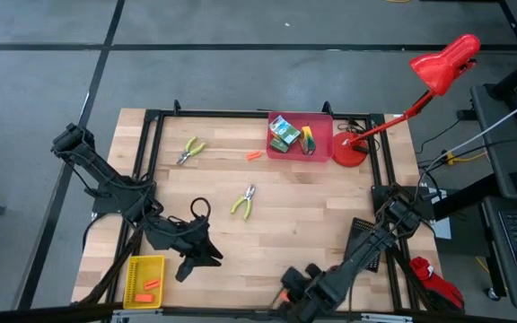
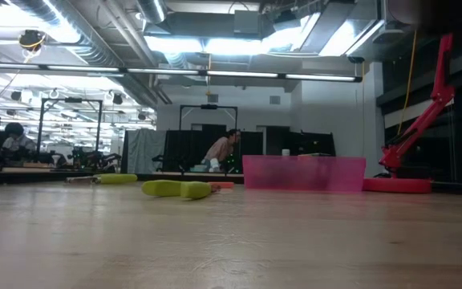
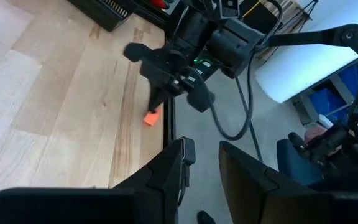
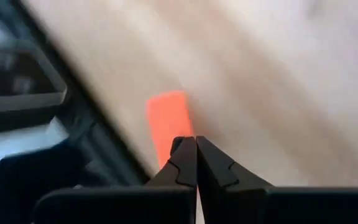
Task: Pick & Place School Supplies
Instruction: Put the orange eraser into the yellow bin
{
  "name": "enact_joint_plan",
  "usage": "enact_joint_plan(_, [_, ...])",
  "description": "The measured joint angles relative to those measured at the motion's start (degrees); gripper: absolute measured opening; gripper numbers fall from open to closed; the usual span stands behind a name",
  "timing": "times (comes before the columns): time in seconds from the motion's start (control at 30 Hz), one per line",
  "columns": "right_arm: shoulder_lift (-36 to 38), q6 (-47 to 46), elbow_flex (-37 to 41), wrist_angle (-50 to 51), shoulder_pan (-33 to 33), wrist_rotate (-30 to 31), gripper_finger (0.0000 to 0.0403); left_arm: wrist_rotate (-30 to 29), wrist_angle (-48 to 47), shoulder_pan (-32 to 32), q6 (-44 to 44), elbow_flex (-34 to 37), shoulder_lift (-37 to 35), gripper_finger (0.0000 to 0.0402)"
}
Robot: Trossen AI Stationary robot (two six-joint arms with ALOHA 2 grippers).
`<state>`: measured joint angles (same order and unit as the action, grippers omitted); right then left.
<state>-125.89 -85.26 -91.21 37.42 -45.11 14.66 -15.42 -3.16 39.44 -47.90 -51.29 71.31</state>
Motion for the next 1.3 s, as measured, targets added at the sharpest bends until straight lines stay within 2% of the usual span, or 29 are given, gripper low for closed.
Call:
enact_joint_plan(0.17, [1.3, 2.6, 0.2, 1.3, 3.3, 5.0, 0.0001, 0.0, 0.0, 0.0, 0.0, 0.0, 0.0, 0.0102])
enact_joint_plan(0.47, [5.3, 10.7, 0.1, 2.5, 8.5, 5.9, 0.0000, 0.7, -0.5, 0.0, 0.5, 0.0, 0.0, 0.0084])
enact_joint_plan(0.7, [6.1, 8.9, 0.0, -3.8, 1.9, 0.3, 0.0000, 1.6, -1.6, 1.3, 1.1, 0.0, 0.0, 0.0059])
enact_joint_plan(0.87, [6.1, 3.5, 0.0, -2.4, -1.4, -0.2, 0.0001, 1.3, -1.8, 2.4, 1.6, 0.0, 0.0, 0.0052])
enact_joint_plan(1.03, [5.2, -0.7, 0.0, -0.4, -2.9, -4.9, 0.0012, 1.6, -1.7, 2.6, 0.8, 0.0, 0.0, 0.0055])
enact_joint_plan(1.3, [3.8, -2.9, -0.1, 1.0, -4.9, -6.6, 0.0002, 2.6, -0.9, 2.7, 0.5, 0.0, 0.0, 0.0053])
